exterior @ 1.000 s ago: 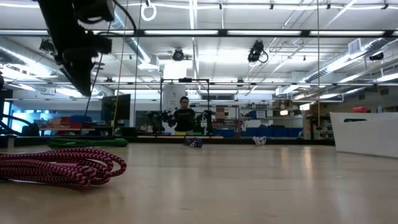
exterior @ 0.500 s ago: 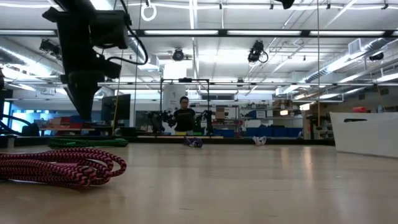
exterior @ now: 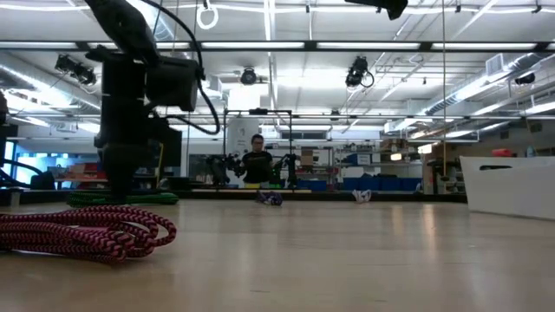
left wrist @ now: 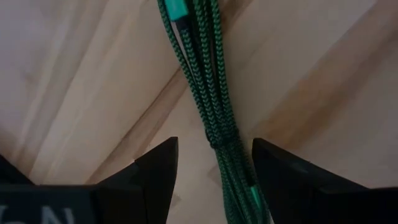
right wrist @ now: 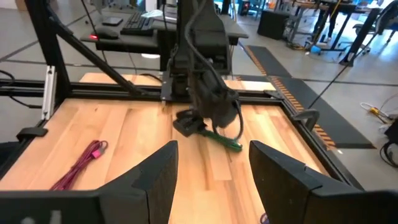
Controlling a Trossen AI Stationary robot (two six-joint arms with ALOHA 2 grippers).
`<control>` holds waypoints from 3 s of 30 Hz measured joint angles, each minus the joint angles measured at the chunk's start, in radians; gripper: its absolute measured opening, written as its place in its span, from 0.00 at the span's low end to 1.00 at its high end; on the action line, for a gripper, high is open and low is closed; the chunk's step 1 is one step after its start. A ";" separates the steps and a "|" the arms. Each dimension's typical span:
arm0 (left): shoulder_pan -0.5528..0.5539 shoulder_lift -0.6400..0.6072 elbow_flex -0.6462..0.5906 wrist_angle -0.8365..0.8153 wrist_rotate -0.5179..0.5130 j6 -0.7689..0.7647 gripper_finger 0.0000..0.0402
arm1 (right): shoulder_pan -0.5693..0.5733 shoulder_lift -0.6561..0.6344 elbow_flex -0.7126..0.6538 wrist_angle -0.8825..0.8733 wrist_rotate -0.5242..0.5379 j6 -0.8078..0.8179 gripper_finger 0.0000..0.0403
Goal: Pick and place USB-C Cables
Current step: Put the green charger cable into the white bin
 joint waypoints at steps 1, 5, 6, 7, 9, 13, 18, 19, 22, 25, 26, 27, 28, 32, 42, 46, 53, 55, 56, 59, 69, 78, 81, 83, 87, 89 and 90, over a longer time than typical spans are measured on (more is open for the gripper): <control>0.005 0.016 0.000 0.001 0.001 0.009 0.53 | 0.004 0.000 0.000 -0.003 0.000 0.000 0.51; 0.027 0.042 -0.019 0.036 0.022 0.045 0.51 | 0.019 0.000 0.000 -0.002 0.000 0.003 0.51; 0.031 0.042 -0.027 0.049 0.030 0.059 0.50 | 0.023 0.000 0.000 -0.003 0.000 0.003 0.51; 0.032 0.042 -0.032 0.056 0.036 0.069 0.48 | 0.026 0.000 0.000 -0.003 0.000 0.004 0.51; 0.034 0.038 -0.037 0.063 0.042 0.083 0.42 | 0.032 0.000 0.000 -0.003 0.007 0.004 0.51; 0.035 0.015 -0.043 0.081 0.060 0.092 0.25 | 0.036 0.000 0.000 -0.003 0.031 0.003 0.51; 0.035 -0.036 -0.048 0.111 0.078 0.162 0.07 | 0.036 0.001 0.000 -0.007 0.036 0.014 0.51; 0.035 -0.048 -0.047 0.123 0.077 0.175 0.07 | 0.036 0.001 0.000 -0.017 0.036 0.024 0.51; 0.037 -0.122 -0.047 0.133 0.076 0.216 0.07 | 0.034 0.010 0.000 -0.040 0.037 0.037 0.51; 0.032 -0.209 -0.047 0.219 0.078 0.247 0.07 | 0.020 0.031 -0.001 -0.045 0.047 0.038 0.51; 0.025 -0.246 -0.047 0.260 0.079 0.261 0.07 | 0.015 0.041 -0.001 -0.044 0.055 0.043 0.51; 0.016 -0.279 -0.046 0.312 0.078 0.277 0.07 | 0.009 0.053 -0.001 -0.037 0.063 0.049 0.51; 0.005 -0.311 -0.045 0.368 0.077 0.298 0.07 | 0.003 0.067 -0.001 -0.023 0.070 0.054 0.51; -0.049 -0.421 -0.045 0.587 0.102 0.373 0.07 | -0.016 0.131 -0.001 0.059 0.085 0.055 0.51; -0.200 -0.477 -0.043 0.943 0.107 0.480 0.08 | -0.022 0.266 -0.001 0.494 0.066 -0.031 0.51; -0.223 -0.477 -0.043 0.958 0.105 0.484 0.08 | -0.027 0.315 -0.001 0.634 0.053 -0.080 0.51; -0.225 -0.432 -0.043 1.088 0.107 0.479 0.08 | -0.067 0.444 -0.001 0.857 -0.125 -0.051 0.51; -0.230 -0.404 -0.043 1.132 0.119 0.478 0.08 | -0.076 0.472 -0.001 0.898 -0.124 -0.054 0.51; -0.234 -0.392 -0.042 1.144 0.121 0.477 0.08 | -0.081 0.481 -0.001 0.917 -0.125 -0.057 0.51; -0.244 -0.352 -0.043 1.145 0.125 0.477 0.09 | -0.094 0.492 -0.001 0.933 -0.123 -0.057 0.51; -0.246 -0.283 -0.043 1.258 0.134 0.456 0.09 | -0.107 0.492 -0.001 0.933 -0.120 -0.032 0.51; -0.246 -0.274 -0.043 1.253 0.136 0.432 0.10 | -0.090 0.491 -0.001 0.916 -0.078 -0.117 0.12; -0.246 -0.274 -0.043 1.252 0.136 0.432 0.10 | -0.085 0.491 0.000 0.911 -0.075 -0.152 0.06; -0.246 -0.274 -0.043 1.252 0.137 0.432 0.10 | -0.084 0.491 0.000 0.910 -0.072 -0.155 0.06; -0.246 -0.274 -0.043 1.247 0.133 0.433 0.15 | -0.084 0.491 0.000 0.907 -0.070 -0.162 0.05; -0.246 -0.274 -0.043 1.234 0.121 0.434 0.21 | -0.084 0.491 0.000 0.893 -0.060 -0.170 0.05; -0.246 -0.275 -0.043 1.224 0.112 0.434 0.24 | -0.084 0.491 0.000 0.884 -0.043 -0.174 0.05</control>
